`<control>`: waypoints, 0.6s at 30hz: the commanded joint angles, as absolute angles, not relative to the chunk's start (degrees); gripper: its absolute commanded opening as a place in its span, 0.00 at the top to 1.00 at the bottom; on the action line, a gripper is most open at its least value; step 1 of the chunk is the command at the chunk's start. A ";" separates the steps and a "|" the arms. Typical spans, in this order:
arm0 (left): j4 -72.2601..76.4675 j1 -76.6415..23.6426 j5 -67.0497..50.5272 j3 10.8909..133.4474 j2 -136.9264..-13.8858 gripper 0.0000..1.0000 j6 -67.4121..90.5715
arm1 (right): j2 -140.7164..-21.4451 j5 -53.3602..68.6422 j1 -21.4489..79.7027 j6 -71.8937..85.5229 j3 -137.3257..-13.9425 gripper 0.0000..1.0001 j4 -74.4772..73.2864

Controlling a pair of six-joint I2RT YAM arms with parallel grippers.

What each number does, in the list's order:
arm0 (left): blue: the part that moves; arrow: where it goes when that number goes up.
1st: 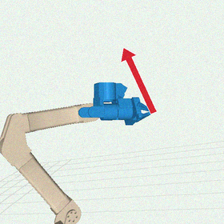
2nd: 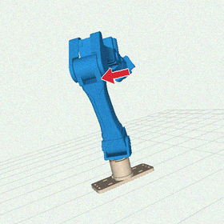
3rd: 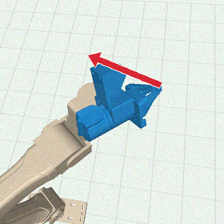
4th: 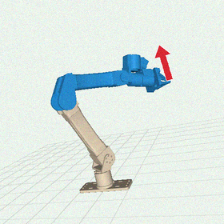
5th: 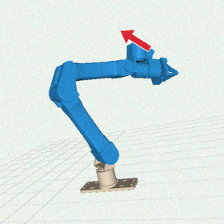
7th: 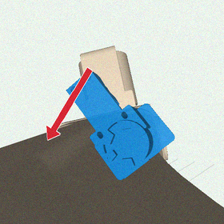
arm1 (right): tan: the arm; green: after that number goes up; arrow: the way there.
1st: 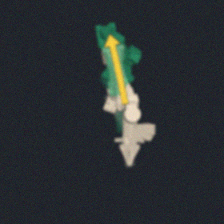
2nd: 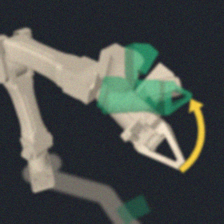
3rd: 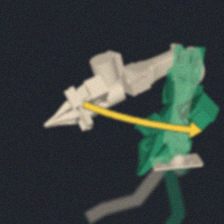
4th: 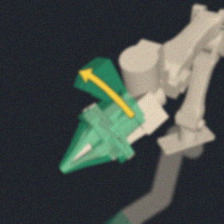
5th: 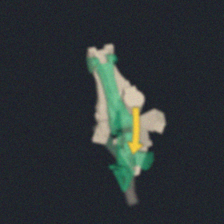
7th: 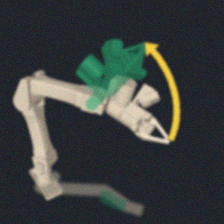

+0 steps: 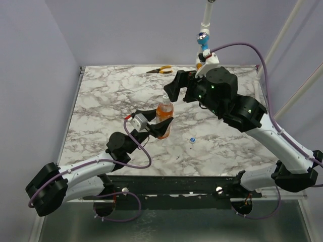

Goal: Screw on the bottle caps
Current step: Screw the bottle cap onto the plastic bottle.

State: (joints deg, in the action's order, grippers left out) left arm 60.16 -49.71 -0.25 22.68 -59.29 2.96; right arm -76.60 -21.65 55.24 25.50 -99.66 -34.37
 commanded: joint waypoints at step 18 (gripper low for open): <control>59.77 -49.58 -0.45 22.50 -57.64 0.65 2.20 | -78.33 -19.57 53.10 29.16 -96.35 0.00 -39.11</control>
State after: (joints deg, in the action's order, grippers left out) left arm 59.68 -49.69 -0.36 22.65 -58.17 2.52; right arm -79.75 -20.73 53.15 28.29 -97.58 -38.63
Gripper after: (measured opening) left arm 0.575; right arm 0.998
